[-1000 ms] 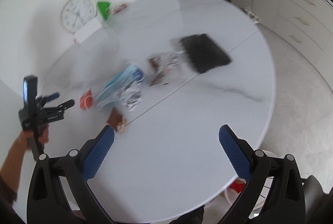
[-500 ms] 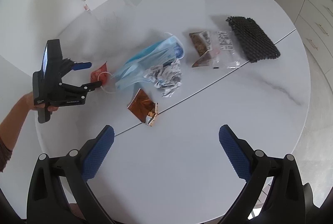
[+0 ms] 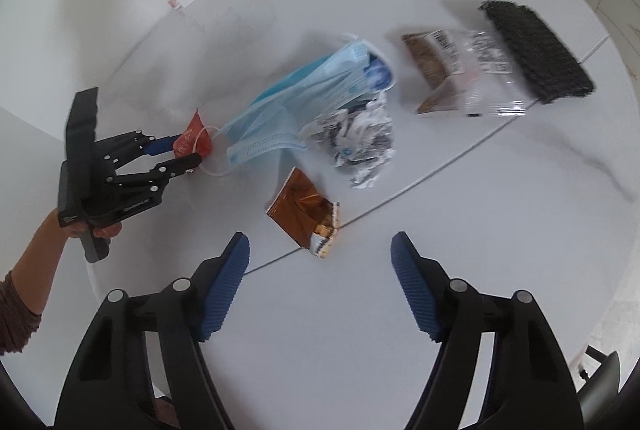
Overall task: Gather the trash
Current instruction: 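Grasp the red candy wrapper with the left tool while the right tool grasps the blue face mask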
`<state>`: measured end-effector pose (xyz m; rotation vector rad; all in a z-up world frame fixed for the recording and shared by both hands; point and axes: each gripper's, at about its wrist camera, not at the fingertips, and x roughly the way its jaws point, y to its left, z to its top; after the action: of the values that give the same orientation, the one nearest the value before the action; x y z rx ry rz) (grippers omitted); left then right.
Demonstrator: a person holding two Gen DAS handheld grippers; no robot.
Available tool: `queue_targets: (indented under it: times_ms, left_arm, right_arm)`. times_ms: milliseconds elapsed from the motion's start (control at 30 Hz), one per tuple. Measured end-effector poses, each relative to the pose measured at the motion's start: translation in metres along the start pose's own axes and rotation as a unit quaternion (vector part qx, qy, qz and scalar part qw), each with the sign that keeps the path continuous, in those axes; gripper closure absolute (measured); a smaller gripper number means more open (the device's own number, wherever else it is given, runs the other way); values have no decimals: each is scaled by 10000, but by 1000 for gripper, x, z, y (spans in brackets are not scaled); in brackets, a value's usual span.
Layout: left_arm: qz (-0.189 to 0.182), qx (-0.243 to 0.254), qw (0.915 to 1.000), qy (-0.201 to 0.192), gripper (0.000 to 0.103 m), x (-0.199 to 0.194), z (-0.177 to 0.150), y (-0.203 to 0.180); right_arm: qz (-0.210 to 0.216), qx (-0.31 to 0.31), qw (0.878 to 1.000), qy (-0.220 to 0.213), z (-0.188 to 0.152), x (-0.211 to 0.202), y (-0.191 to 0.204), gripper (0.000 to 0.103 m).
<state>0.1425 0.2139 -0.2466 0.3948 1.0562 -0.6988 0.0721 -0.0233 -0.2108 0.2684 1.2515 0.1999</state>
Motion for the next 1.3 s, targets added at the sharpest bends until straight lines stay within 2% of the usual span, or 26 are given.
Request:
queue_targets:
  times_ms: [167, 300, 400, 500, 633, 700, 867, 1000, 1067, 1167, 1267, 1300]
  left_arm:
    - [-48, -250, 9997, 24, 63, -1, -3, 0]
    - [-76, -307, 9995, 53, 57, 2, -4, -3]
    - [-101, -464, 9989, 42, 50, 1, -6, -2]
    - [-169, -660, 9977, -53, 43, -3, -7, 2]
    - [-106, -757, 9970, -109, 43, -3, -8, 6]
    - [-80, -758, 9970, -115, 43, -2, -9, 7]
    - [-212, -898, 9957, -115, 43, -2, -11, 17]
    - [-278, -940, 9951, -120, 50, -3, -12, 20]
    - [-319, -984, 9945, -137, 50, -5, -12, 23]
    - [-353, -1135, 9928, -166, 50, -9, -12, 29]
    - [-318, -1170, 9924, -195, 46, -14, -11, 35]
    - [-314, -1150, 9926, -212, 44, -16, -11, 35]
  right_arm:
    - [77, -223, 9997, -44, 13, 6, 15, 33]
    - [459, -323, 9984, -28, 36, 11, 29, 33]
    - [892, -51, 9960, 85, 54, 25, 37, 33]
    - [1093, 109, 9938, 179, 64, 35, 50, 33]
    - [916, 142, 9951, 345, 68, 51, 63, 35]
    - [884, 389, 9943, 455, 70, 62, 60, 39]
    - [701, 1074, 9899, 604, 75, 82, 48, 40]
    - [611, 1330, 9872, 632, 72, 93, 43, 56]
    - [491, 1309, 9883, 607, 75, 97, 43, 61]
    - [458, 1269, 9889, 621, 78, 99, 44, 62]
    - [367, 781, 9945, 597, 84, 86, 52, 62]
    - [374, 431, 9968, 558, 87, 76, 56, 60]
